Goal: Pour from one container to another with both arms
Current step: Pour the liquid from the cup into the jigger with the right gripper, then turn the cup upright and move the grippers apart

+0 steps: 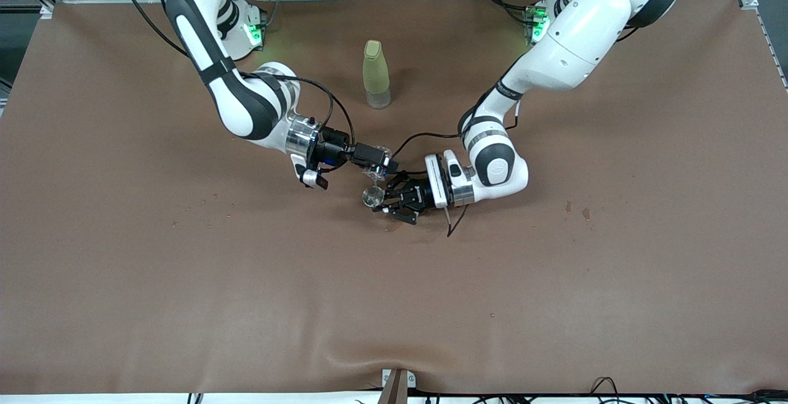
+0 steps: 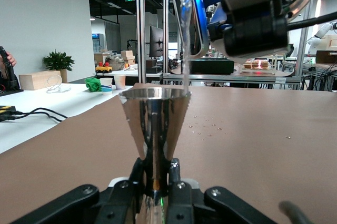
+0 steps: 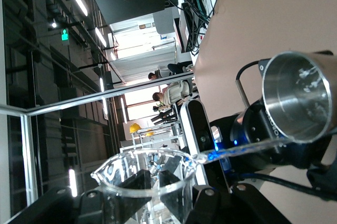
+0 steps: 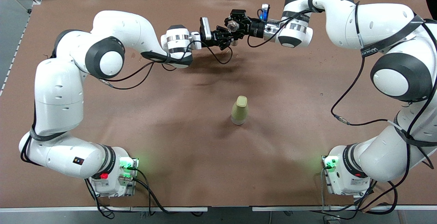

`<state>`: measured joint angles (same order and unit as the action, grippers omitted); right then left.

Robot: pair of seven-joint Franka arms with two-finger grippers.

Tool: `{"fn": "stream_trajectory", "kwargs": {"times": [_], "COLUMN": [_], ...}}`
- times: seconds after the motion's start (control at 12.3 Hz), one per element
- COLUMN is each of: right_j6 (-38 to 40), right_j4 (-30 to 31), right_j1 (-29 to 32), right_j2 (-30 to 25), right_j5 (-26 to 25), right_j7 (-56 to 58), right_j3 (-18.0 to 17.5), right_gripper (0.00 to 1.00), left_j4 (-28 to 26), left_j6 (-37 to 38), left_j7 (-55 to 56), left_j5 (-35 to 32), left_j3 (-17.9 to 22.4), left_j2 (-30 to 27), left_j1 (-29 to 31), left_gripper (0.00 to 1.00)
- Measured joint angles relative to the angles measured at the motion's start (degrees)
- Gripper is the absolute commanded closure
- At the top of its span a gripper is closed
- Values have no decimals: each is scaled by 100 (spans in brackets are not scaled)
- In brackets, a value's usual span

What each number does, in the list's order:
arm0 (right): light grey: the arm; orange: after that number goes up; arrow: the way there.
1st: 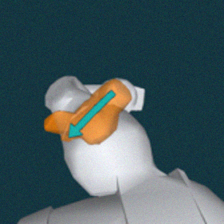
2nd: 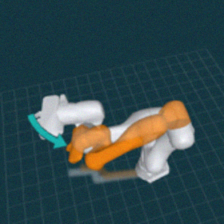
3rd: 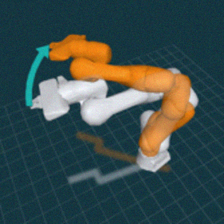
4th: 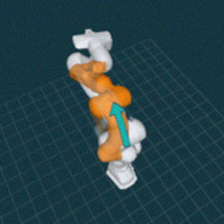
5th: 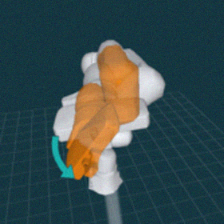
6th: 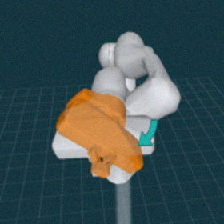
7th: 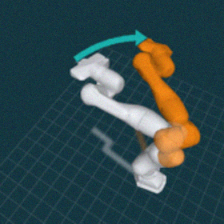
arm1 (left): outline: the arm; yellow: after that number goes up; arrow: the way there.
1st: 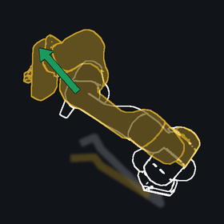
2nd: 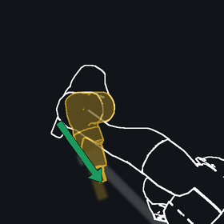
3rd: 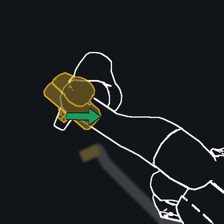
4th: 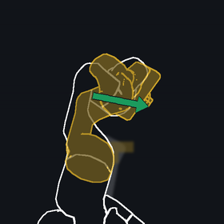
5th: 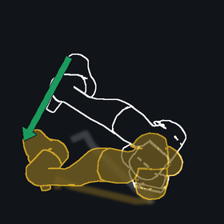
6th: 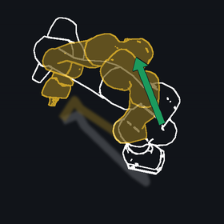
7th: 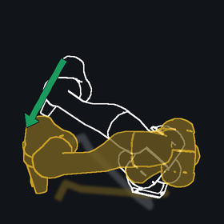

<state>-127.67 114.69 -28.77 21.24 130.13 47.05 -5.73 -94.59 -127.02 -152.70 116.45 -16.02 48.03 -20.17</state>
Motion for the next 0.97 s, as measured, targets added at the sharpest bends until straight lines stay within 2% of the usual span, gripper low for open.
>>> {"fn": "stream_trajectory", "kwargs": {"times": [0.41, 0.57, 0.97], "right_j6": [0, -3, -41], "right_j4": [-31, -32, -47], "right_j1": [0, 0, 2], "right_j2": [0, 0, -2], "right_j5": [0, -179, -461], "right_j7": [-184, 30, 2507], "right_j3": [8, 9, 47], "right_gripper": [100, 100, 100], "left_j4": [-81, -172, -378], "left_j6": [3, 25, 90], "left_j7": [0, 0, -10], "left_j5": [0, 0, 0], "left_j3": [-8, -15, -19], "left_j2": [-22, -97, -212], "left_j1": [1, 1, 1], "left_gripper": [100, 100, 100]}}
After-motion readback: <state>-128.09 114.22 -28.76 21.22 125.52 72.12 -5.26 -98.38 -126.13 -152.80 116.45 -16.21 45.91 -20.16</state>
